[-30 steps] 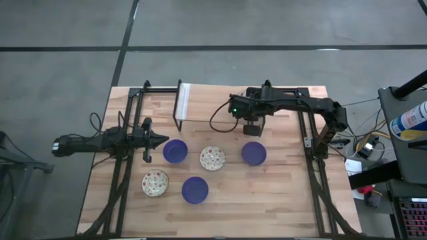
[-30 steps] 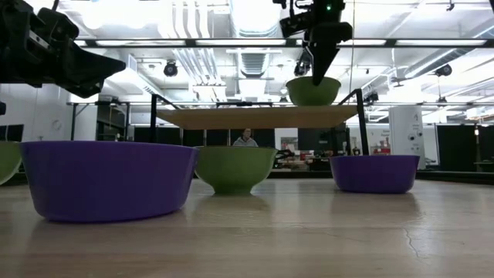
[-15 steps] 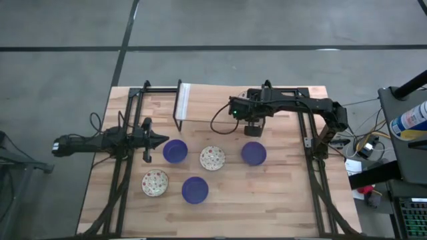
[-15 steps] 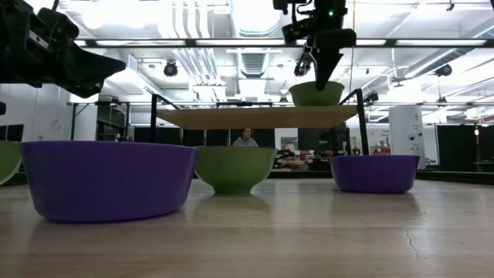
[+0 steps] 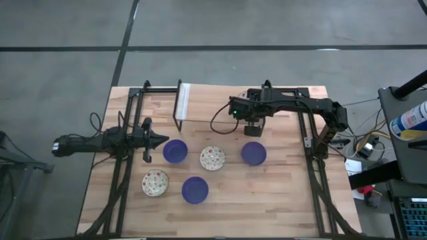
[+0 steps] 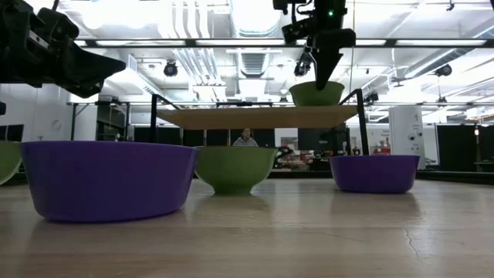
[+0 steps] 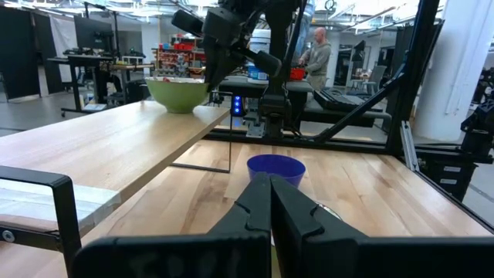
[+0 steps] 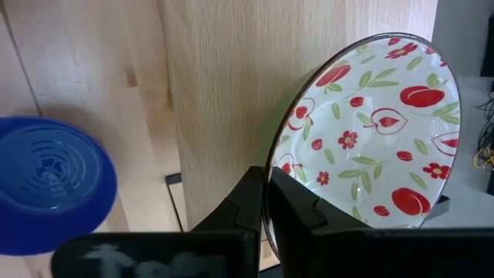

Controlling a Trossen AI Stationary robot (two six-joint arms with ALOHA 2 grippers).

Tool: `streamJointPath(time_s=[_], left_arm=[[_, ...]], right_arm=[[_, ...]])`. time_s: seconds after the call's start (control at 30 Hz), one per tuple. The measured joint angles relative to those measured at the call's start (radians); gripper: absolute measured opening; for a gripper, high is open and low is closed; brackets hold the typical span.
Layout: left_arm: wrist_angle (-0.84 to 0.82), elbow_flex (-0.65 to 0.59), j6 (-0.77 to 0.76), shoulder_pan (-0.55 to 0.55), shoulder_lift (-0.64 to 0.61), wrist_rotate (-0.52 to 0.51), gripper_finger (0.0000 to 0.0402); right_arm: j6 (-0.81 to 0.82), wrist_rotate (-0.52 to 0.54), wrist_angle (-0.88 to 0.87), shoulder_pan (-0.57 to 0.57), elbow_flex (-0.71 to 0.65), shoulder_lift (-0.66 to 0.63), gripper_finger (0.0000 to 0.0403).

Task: Pick & Place Mini bowls
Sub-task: Put the right white patterned bowl on the shelf, then stack the right white patterned bowl on top of the white patterned bowl on the shelf

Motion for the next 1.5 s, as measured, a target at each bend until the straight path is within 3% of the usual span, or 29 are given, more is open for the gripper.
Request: streamJointPath(time_s=[0.4, 0.97, 1.3, 1.5], left_arm=[[0.000, 0.000, 0.000, 0.000, 0.000, 0.000, 0.0000], [0.000, 0.000, 0.000, 0.000, 0.000, 0.000, 0.0000], [0.000, 0.000, 0.000, 0.000, 0.000, 0.000, 0.0000], [0.000, 0.000, 0.000, 0.000, 0.000, 0.000, 0.0000]], right_arm=[[0.007, 0.019, -0.002, 0.003, 0.001, -0.001, 0.0071], [-0.011, 0.048, -0.041, 0.028, 0.155, -0.005, 0.0077], [-0.008, 0.023, -0.029, 0.123, 0.263, -0.004, 0.0077], [-0.034, 0.015, 0.025, 0.222, 0.247, 0.009, 0.0077]])
